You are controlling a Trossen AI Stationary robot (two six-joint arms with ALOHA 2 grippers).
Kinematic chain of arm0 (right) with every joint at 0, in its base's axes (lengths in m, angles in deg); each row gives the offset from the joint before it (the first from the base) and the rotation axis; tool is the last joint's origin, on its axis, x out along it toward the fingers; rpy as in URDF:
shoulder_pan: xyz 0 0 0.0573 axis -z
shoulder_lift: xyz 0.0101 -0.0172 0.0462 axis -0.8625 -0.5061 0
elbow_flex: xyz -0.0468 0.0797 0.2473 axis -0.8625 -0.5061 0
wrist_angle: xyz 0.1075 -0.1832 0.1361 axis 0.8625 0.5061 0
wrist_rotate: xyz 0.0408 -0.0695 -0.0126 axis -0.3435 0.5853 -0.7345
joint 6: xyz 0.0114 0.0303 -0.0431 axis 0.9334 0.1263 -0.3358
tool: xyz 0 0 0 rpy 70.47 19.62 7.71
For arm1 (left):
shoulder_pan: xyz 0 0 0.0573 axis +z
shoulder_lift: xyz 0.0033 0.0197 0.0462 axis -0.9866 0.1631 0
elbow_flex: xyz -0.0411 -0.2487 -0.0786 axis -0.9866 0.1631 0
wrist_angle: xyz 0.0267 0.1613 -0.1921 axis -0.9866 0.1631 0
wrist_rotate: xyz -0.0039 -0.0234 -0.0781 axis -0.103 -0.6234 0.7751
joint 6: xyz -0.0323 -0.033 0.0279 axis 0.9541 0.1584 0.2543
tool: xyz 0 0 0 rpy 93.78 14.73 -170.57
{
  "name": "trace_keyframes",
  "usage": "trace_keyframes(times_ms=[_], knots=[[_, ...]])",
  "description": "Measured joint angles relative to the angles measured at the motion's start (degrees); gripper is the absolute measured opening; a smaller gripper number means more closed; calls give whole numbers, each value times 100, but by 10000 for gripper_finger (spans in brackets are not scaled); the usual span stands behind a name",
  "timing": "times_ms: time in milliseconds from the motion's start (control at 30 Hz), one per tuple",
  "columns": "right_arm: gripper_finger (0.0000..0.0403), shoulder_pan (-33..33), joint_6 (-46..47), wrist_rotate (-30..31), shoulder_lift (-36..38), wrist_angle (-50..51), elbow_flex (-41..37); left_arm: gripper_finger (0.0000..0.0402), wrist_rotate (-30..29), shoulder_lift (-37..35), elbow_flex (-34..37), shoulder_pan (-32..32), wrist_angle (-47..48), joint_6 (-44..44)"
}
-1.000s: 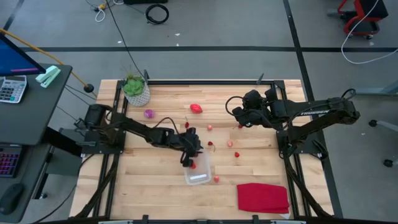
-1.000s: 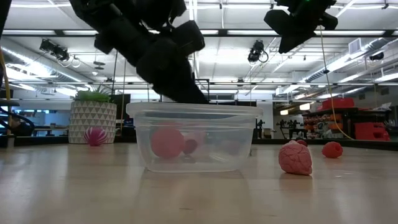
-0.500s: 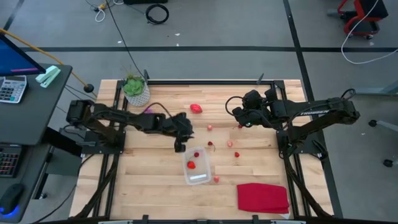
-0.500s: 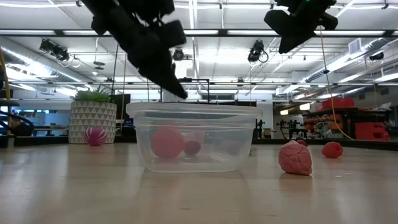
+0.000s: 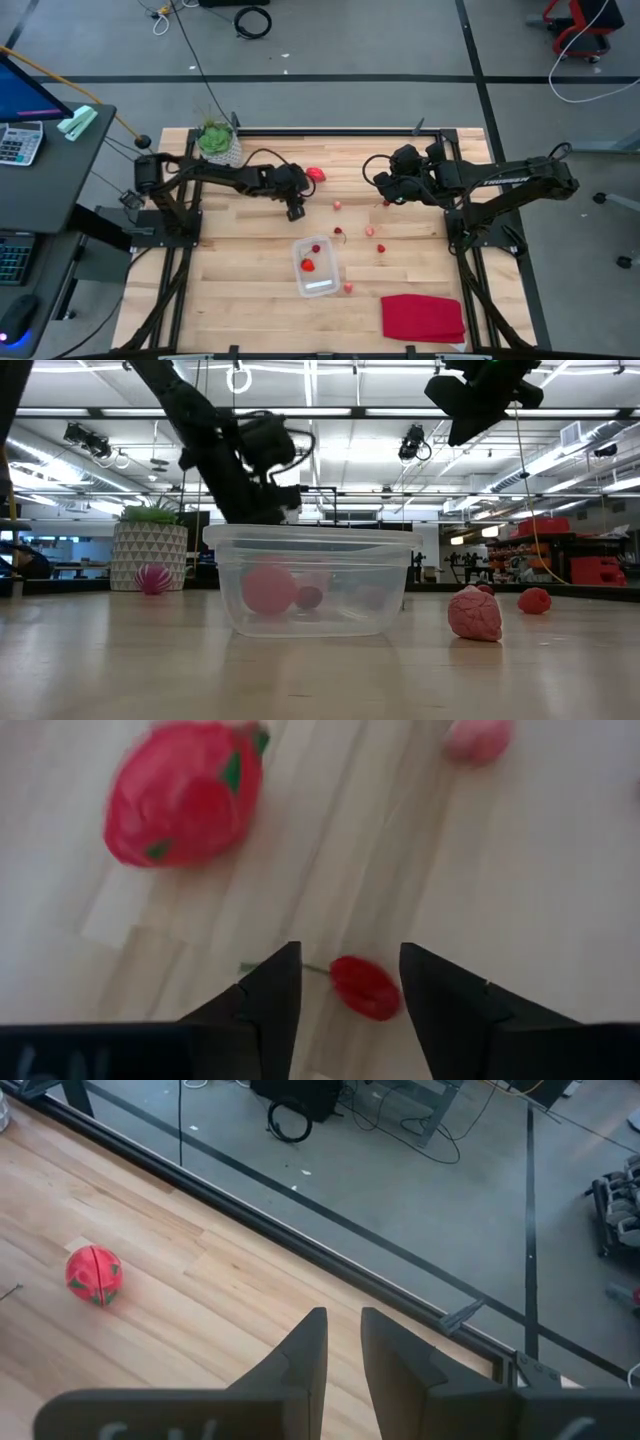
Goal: Pick and placing Produce into tupperware
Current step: Put the top left red cherry into the transparent bin
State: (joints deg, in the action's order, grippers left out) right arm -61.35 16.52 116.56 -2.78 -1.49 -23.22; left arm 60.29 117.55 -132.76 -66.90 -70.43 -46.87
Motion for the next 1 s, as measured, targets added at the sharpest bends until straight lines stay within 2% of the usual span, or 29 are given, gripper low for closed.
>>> trace_keyframes(times_ms=[167,333,767,900,1000], knots=[[73,0,-5,0,0,-1,0,164,37,376,0,170,-183,19],[73,0,-13,0,0,-2,0,145,44,460,-11,218,-318,19],[73,0,-17,0,0,-2,0,33,-41,422,-9,155,-388,-92],[73,0,-17,0,0,-2,0,26,94,156,1,-34,-363,-175],[73,0,-17,0,0,0,2,36,261,-176,-2,-253,-367,-114]])
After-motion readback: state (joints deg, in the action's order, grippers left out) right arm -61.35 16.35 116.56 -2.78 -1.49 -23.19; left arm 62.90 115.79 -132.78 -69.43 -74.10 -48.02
